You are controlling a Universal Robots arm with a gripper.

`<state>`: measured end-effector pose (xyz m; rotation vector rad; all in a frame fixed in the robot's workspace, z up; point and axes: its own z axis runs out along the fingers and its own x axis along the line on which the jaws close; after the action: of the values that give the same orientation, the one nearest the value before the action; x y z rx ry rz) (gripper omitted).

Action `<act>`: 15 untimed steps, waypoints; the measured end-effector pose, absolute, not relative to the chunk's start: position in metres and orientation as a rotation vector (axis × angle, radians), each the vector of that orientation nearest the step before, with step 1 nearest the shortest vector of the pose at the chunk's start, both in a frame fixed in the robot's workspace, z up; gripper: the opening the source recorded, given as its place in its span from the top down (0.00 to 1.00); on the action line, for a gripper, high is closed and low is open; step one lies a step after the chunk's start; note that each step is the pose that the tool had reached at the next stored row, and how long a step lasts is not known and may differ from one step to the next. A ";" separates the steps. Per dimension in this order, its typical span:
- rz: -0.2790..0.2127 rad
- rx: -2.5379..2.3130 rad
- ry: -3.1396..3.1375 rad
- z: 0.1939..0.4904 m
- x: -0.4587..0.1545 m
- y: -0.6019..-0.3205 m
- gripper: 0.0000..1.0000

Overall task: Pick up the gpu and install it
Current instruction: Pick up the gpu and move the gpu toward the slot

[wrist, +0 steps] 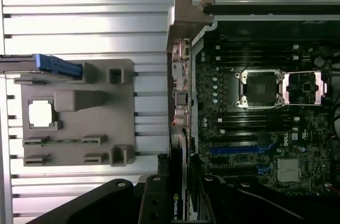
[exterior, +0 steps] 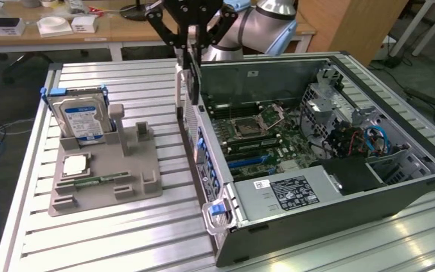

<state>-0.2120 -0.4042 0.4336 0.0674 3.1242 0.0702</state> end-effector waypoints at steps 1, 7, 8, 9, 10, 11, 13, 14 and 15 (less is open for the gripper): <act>0.071 0.067 3.124 0.434 -0.208 -0.404 0.74; 0.072 0.067 3.127 0.437 -0.183 -0.404 0.74; 0.072 0.068 3.127 0.437 -0.179 -0.404 0.74; 0.072 0.068 3.128 0.438 -0.175 -0.404 0.74; 0.072 0.067 3.128 0.438 -0.171 -0.404 0.74; 0.073 0.068 3.129 0.438 -0.167 -0.404 0.74; 0.073 0.068 3.129 0.439 -0.158 -0.404 0.74; 0.074 0.067 3.130 0.440 -0.154 -0.404 0.74; 0.074 0.068 3.131 0.440 -0.150 -0.404 0.74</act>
<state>-0.1502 -0.4044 0.4400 0.0677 3.1305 0.0738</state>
